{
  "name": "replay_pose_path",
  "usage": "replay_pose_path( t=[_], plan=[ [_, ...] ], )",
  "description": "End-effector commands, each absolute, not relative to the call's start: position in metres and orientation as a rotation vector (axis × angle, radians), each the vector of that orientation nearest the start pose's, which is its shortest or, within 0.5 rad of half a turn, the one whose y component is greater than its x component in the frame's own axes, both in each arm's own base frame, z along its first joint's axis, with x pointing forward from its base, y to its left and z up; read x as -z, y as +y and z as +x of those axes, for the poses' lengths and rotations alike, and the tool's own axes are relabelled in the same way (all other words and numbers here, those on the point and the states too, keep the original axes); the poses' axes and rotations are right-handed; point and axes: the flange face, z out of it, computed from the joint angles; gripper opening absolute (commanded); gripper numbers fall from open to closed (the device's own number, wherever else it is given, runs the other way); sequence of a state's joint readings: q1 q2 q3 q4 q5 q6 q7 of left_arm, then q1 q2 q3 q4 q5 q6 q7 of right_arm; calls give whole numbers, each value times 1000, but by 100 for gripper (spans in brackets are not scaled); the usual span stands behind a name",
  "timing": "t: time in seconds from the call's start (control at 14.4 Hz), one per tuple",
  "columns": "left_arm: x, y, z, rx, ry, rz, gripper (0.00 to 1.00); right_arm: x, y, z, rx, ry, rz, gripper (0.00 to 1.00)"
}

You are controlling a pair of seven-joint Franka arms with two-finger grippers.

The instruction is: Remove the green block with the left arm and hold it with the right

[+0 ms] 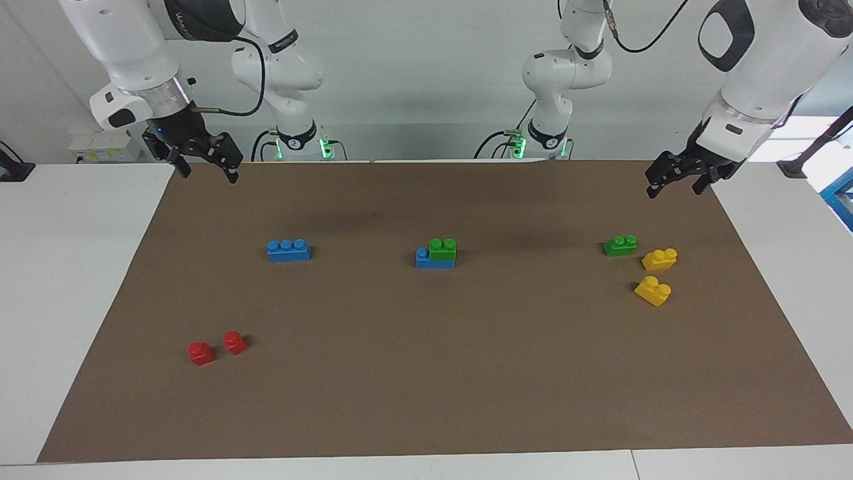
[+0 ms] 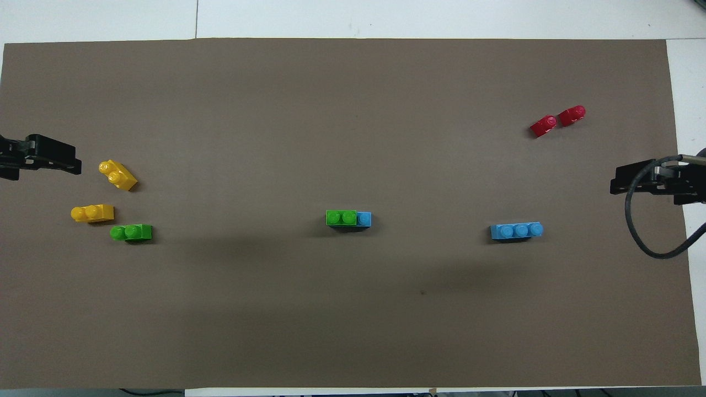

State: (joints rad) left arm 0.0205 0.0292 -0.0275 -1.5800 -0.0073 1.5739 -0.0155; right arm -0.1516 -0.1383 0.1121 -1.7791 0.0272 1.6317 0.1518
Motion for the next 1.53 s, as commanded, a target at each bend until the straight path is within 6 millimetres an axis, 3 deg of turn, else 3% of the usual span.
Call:
replay_pose_path(
  t=[0.0, 1.46],
  plan=[
    [-611, -3, 559, -49, -8, -3168, 100, -604, -15, 504, -20, 286, -3140, 100],
    [-606, -5, 559, -13, -58, -3167, 100, -598, -11, 502, -30, 299, -3140, 100]
  ],
)
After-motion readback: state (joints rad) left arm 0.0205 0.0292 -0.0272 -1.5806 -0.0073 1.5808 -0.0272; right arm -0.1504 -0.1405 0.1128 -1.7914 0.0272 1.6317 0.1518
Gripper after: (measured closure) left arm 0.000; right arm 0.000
